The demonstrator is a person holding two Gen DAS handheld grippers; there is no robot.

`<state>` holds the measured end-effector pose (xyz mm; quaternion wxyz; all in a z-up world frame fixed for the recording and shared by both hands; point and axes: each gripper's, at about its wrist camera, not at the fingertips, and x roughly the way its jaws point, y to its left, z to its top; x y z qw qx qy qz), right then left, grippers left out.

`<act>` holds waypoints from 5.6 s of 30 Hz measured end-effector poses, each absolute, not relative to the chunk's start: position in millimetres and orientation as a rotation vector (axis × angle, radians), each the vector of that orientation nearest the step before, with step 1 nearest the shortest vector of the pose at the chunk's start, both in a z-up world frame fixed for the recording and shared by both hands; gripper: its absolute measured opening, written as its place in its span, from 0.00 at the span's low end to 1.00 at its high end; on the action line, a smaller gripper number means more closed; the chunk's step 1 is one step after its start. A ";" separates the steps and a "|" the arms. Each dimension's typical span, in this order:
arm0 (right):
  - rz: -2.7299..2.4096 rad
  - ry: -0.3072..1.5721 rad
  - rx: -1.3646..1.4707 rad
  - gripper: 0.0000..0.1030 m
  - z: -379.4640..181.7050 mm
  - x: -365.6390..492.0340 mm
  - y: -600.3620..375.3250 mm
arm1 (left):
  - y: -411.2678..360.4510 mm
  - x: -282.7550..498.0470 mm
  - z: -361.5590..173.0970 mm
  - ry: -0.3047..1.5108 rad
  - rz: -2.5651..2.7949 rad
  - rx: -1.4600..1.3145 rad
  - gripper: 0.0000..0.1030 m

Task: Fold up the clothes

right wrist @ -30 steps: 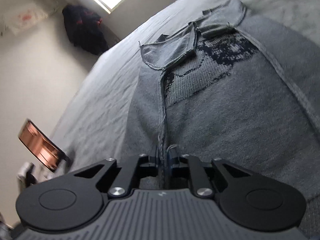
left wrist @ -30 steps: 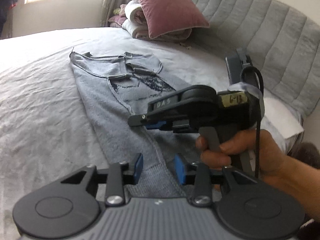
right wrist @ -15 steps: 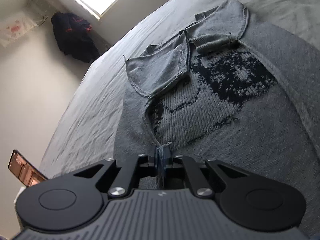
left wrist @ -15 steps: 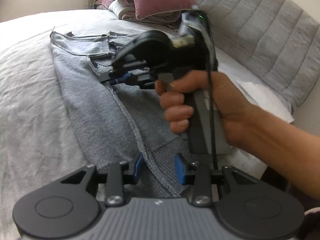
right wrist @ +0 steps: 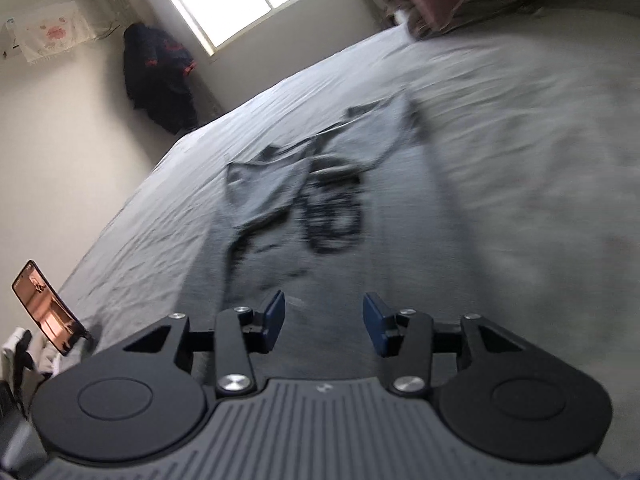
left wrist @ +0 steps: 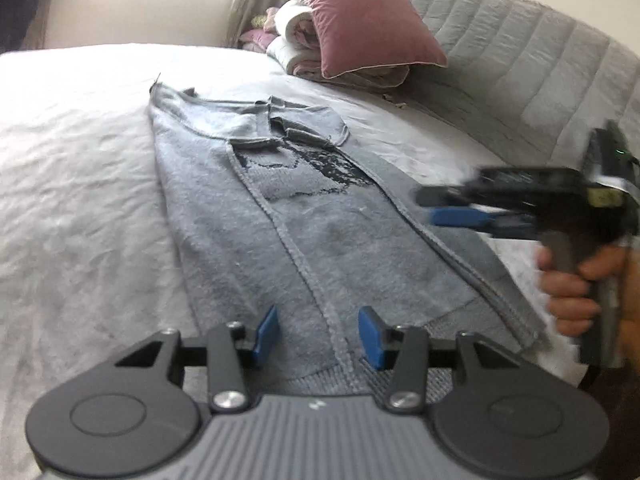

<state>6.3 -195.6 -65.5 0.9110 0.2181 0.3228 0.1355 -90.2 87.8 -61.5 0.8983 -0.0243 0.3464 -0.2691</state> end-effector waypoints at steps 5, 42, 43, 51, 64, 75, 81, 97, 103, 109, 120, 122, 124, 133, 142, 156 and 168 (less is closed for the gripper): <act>0.257 0.667 0.459 0.47 -70.0 -43.7 -236.0 | 65.6 -108.4 -60.0 0.692 -0.543 0.082 0.62; 0.381 0.744 0.601 0.51 -81.8 -136.5 -282.9 | 157.9 -165.0 -58.7 0.833 -0.257 -0.478 0.61; 0.383 0.749 0.622 0.51 -82.9 -133.9 -286.6 | 160.0 -160.6 -60.4 0.839 -0.271 -0.491 0.61; 0.464 0.874 0.689 0.50 -92.0 -82.5 -294.3 | 167.3 -113.3 -75.8 0.931 -0.473 -0.569 0.59; 0.684 1.084 0.698 0.32 -100.5 -35.7 -288.8 | 169.8 -80.7 -90.6 1.043 -0.708 -0.611 0.49; 0.756 1.149 0.687 0.18 -90.7 -23.8 -275.6 | 149.9 -76.0 -95.8 1.090 -0.801 -0.689 0.14; 0.799 1.100 0.726 0.17 -74.0 -9.6 -270.3 | 154.3 -62.8 -82.3 0.999 -0.841 -0.812 0.12; 0.628 1.000 0.881 0.18 -92.4 77.8 -275.8 | 172.1 18.7 -104.9 0.898 -0.575 -1.021 0.12; 0.640 0.940 0.965 0.48 -93.4 80.7 -282.2 | 176.2 22.5 -100.7 0.849 -0.593 -1.049 0.39; 0.636 0.852 0.918 0.48 -73.0 70.0 -294.0 | 186.4 20.0 -83.5 0.782 -0.550 -0.974 0.49; 0.534 0.824 0.591 0.48 -69.9 56.7 -262.5 | 185.0 21.6 -75.7 0.797 -0.496 -0.764 0.49; 0.544 0.833 0.566 0.48 -73.2 58.6 -252.8 | 181.9 20.6 -75.5 0.802 -0.494 -0.741 0.49; 0.551 0.854 0.535 0.46 -75.7 59.1 -248.3 | 180.2 19.8 -74.9 0.806 -0.487 -0.722 0.49; 0.546 0.874 0.521 0.44 -79.4 66.4 -242.7 | 179.1 15.0 -72.8 0.811 -0.483 -0.682 0.48; 0.498 0.827 0.504 0.14 -83.1 70.0 -237.6 | 164.2 16.5 -77.7 0.821 -0.507 -0.638 0.07; 0.494 0.676 0.646 0.11 -51.9 95.9 -262.7 | 186.2 60.4 -70.4 0.722 -0.537 -0.910 0.06; 0.392 0.714 0.697 0.09 -72.3 147.5 -277.9 | 177.2 116.7 -97.5 0.784 -0.378 -0.821 0.07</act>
